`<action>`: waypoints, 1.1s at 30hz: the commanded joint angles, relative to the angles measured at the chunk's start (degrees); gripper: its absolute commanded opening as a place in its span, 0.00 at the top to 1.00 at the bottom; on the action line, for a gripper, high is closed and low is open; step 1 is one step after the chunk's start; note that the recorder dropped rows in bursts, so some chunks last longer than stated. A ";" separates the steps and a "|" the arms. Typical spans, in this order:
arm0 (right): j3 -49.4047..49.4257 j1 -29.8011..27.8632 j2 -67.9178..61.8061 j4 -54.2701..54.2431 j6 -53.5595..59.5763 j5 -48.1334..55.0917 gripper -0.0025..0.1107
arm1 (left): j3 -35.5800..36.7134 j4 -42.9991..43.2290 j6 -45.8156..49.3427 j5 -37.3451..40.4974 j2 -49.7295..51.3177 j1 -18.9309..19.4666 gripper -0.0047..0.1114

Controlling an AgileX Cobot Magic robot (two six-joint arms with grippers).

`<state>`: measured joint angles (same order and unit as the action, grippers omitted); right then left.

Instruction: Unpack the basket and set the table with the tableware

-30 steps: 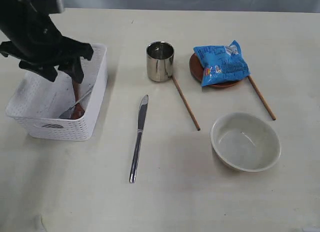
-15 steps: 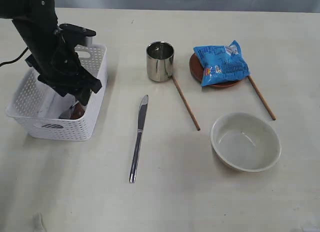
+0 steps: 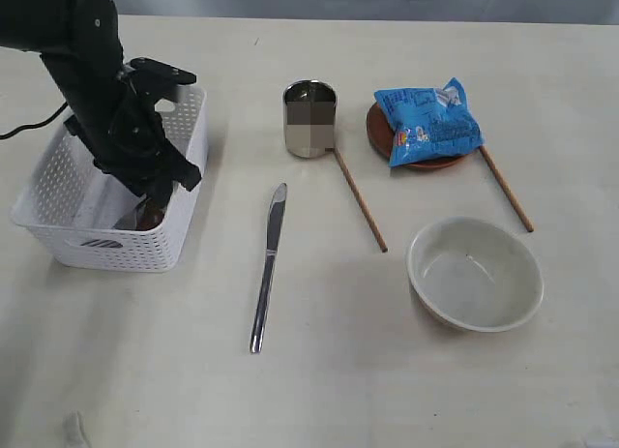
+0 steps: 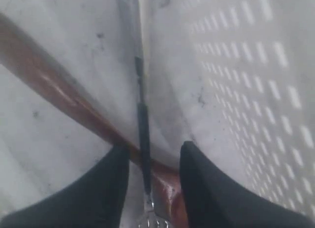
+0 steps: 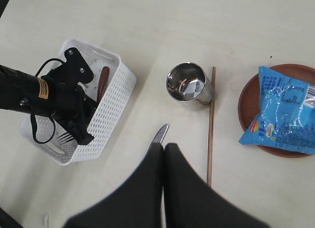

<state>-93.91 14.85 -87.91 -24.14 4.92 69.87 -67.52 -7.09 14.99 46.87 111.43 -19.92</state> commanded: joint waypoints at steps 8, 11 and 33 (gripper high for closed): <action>0.02 -0.43 0.26 -0.17 0.70 0.10 0.98 | -0.05 0.01 0.00 0.05 2.04 -0.44 0.96; 0.02 -0.43 0.26 -0.17 0.70 0.10 0.98 | -0.59 0.50 -0.83 0.05 1.53 -0.44 0.96; 0.02 -0.43 0.26 -0.17 0.70 0.10 0.98 | -3.01 8.38 -6.51 2.39 -8.80 -0.44 0.96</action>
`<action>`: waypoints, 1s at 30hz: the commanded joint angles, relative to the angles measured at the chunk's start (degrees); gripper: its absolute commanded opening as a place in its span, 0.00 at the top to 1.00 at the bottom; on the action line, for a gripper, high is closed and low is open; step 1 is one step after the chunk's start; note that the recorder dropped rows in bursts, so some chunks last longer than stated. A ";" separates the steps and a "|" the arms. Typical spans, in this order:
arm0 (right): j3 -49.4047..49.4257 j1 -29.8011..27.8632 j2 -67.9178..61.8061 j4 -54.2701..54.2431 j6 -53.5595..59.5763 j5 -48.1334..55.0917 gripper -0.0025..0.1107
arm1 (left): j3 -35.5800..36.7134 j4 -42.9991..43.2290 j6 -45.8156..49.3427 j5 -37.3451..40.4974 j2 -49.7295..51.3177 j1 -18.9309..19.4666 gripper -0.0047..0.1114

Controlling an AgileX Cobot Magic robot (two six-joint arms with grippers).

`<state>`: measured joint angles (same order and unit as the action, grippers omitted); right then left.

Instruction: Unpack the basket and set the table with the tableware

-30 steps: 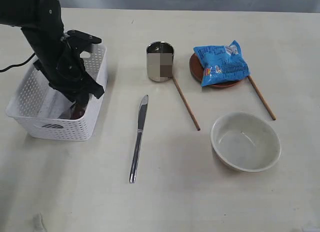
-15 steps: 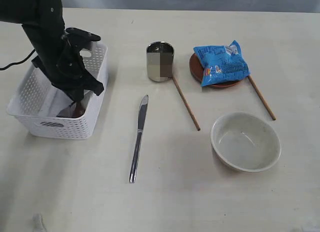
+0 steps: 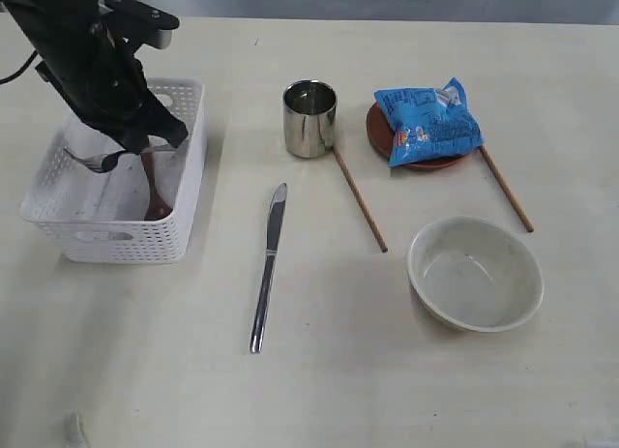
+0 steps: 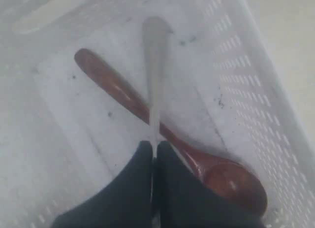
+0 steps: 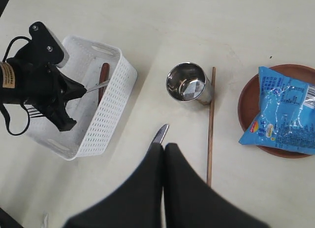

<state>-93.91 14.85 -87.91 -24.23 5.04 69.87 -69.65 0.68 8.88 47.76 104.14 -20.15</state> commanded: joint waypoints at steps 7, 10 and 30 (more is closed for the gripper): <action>0.02 -0.43 0.26 -0.08 0.58 0.10 0.98 | -5.12 2.69 -1.73 6.84 -2.16 -0.21 0.96; 0.02 -0.43 0.26 -0.08 0.58 0.10 0.98 | -6.27 3.59 -2.49 7.08 -4.09 -0.21 0.96; 0.02 -0.43 0.26 -0.08 0.58 0.10 0.98 | -6.86 -7.77 -2.11 4.85 -15.56 -0.21 0.96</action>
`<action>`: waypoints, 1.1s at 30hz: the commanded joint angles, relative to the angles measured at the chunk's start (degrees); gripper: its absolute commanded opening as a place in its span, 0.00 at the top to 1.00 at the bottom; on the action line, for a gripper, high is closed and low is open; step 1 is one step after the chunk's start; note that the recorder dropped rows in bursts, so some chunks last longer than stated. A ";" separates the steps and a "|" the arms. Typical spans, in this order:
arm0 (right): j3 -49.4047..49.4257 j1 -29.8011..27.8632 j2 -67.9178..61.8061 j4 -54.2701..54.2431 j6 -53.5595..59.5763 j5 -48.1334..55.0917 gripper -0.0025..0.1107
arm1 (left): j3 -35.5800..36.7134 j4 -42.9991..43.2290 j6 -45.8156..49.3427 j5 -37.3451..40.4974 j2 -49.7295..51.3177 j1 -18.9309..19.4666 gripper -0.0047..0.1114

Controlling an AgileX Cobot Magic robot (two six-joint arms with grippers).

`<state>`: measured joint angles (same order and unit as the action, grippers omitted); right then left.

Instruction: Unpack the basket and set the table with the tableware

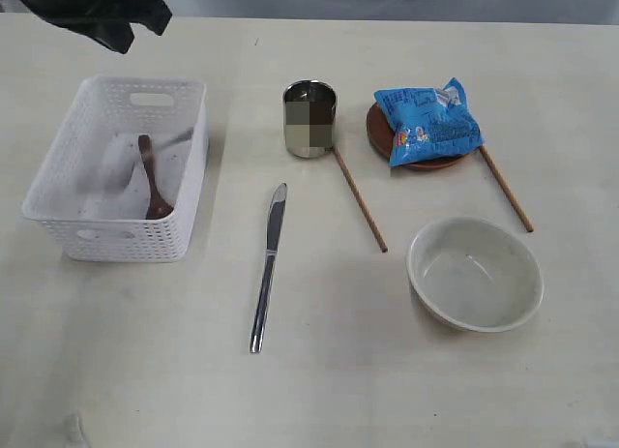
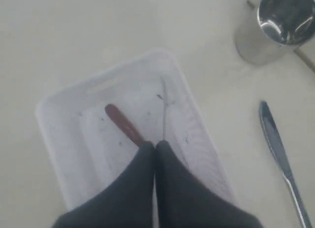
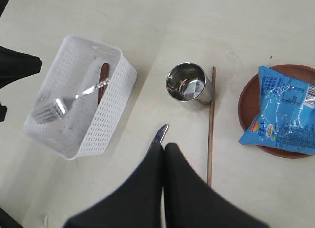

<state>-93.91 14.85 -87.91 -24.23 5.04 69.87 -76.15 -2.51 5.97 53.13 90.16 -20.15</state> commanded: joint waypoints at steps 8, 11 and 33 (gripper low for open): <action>0.02 -0.43 0.26 -0.08 0.58 0.10 0.98 | -0.36 -6.25 1.56 9.57 1.20 -1.39 0.96; 0.02 -0.43 0.26 -0.08 0.73 0.10 0.98 | -0.36 -3.15 -0.25 13.38 5.05 -1.39 0.93; 0.02 -0.43 0.26 -0.08 0.84 0.10 0.98 | -0.36 0.95 -3.69 12.95 22.06 -1.39 0.61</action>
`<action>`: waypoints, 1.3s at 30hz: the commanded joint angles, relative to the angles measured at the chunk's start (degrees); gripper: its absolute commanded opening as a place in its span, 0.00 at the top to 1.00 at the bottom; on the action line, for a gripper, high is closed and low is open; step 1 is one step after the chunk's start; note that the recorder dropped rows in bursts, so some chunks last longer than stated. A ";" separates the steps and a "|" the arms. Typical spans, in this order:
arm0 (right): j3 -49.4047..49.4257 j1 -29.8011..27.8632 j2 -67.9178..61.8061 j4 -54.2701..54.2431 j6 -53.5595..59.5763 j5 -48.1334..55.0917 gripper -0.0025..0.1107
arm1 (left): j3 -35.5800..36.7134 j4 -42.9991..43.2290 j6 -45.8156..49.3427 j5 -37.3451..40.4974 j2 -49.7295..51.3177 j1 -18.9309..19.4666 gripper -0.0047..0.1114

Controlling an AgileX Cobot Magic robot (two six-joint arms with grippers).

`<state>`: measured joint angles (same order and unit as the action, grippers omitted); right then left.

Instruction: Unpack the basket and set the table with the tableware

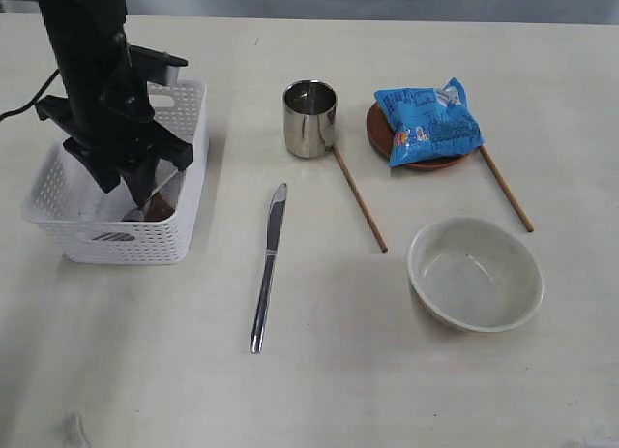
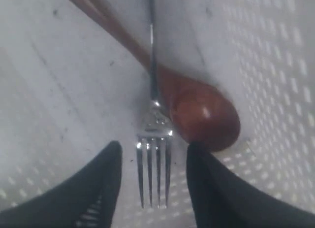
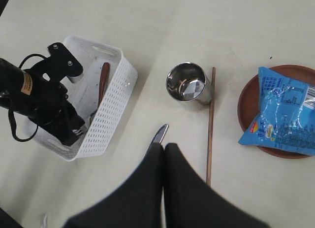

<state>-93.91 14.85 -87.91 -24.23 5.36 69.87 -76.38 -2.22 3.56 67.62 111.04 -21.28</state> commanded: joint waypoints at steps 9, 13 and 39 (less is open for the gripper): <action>0.02 -0.43 0.26 -0.08 0.51 0.10 0.98 | -0.14 -0.89 -1.28 -5.34 5.56 -0.26 0.61; 0.02 -0.43 0.26 -0.08 0.51 0.10 0.98 | -0.04 -1.16 -1.28 -6.03 6.49 -0.26 0.69; 0.02 -0.43 0.26 -0.08 0.62 0.10 0.98 | 0.35 5.60 -4.63 -10.81 -4.95 -0.26 0.96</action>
<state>-93.91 14.85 -87.91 -24.23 5.48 69.87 -76.14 3.10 -0.43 57.47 107.93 -21.28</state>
